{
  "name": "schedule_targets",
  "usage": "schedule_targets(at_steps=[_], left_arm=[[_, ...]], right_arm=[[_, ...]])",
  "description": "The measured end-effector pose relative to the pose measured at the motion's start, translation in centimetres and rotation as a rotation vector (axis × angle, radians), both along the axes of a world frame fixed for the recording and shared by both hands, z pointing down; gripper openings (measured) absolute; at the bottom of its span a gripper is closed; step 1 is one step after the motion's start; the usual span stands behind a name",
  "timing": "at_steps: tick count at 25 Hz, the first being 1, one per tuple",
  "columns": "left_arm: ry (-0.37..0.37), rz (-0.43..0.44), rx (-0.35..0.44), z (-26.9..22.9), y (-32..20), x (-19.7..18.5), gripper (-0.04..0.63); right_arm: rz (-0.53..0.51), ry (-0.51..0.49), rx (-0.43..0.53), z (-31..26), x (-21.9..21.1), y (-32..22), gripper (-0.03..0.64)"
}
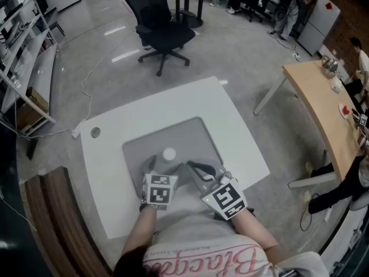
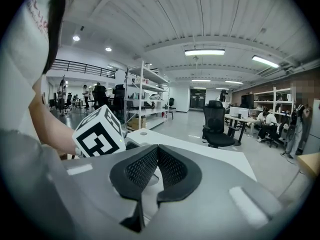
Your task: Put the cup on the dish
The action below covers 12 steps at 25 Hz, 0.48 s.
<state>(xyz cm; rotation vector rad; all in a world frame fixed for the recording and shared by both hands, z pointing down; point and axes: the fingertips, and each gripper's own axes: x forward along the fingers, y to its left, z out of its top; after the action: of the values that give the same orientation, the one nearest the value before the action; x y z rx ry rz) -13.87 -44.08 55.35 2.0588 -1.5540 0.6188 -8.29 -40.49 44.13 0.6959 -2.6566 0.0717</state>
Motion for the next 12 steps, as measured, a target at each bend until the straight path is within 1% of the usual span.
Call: schedule_targets(at_steps=[4, 6, 8, 10, 11, 12], left_arm=[[0.01, -0.03, 0.071, -2.8, 2.0, -1.0, 0.436], [0.001, -0.054, 0.108, -4.0, 3.2, -1.9, 0.43], [-0.016, -0.083, 0.149, -5.2, 4.3, -2.8, 0.403], [-0.037, -0.147, 0.217, -7.0, 5.3, -4.0, 0.316], [-0.042, -0.199, 0.27, -8.1, 5.7, -4.8, 0.252], [-0.036, -0.255, 0.324, -9.2, 6.2, -5.7, 0.133]], right_arm=[[0.012, -0.017, 0.013, -0.7, 0.2, 0.3, 0.002], [0.011, -0.028, 0.027, -1.1, 0.1, 0.6, 0.001], [0.009, -0.033, 0.042, -1.3, 0.1, 0.9, 0.002], [0.01, -0.035, 0.051, -1.4, 0.1, 1.2, 0.0], [0.012, -0.036, 0.054, -1.4, 0.1, 1.4, 0.0], [0.015, -0.037, 0.057, -1.5, 0.2, 1.6, 0.0]])
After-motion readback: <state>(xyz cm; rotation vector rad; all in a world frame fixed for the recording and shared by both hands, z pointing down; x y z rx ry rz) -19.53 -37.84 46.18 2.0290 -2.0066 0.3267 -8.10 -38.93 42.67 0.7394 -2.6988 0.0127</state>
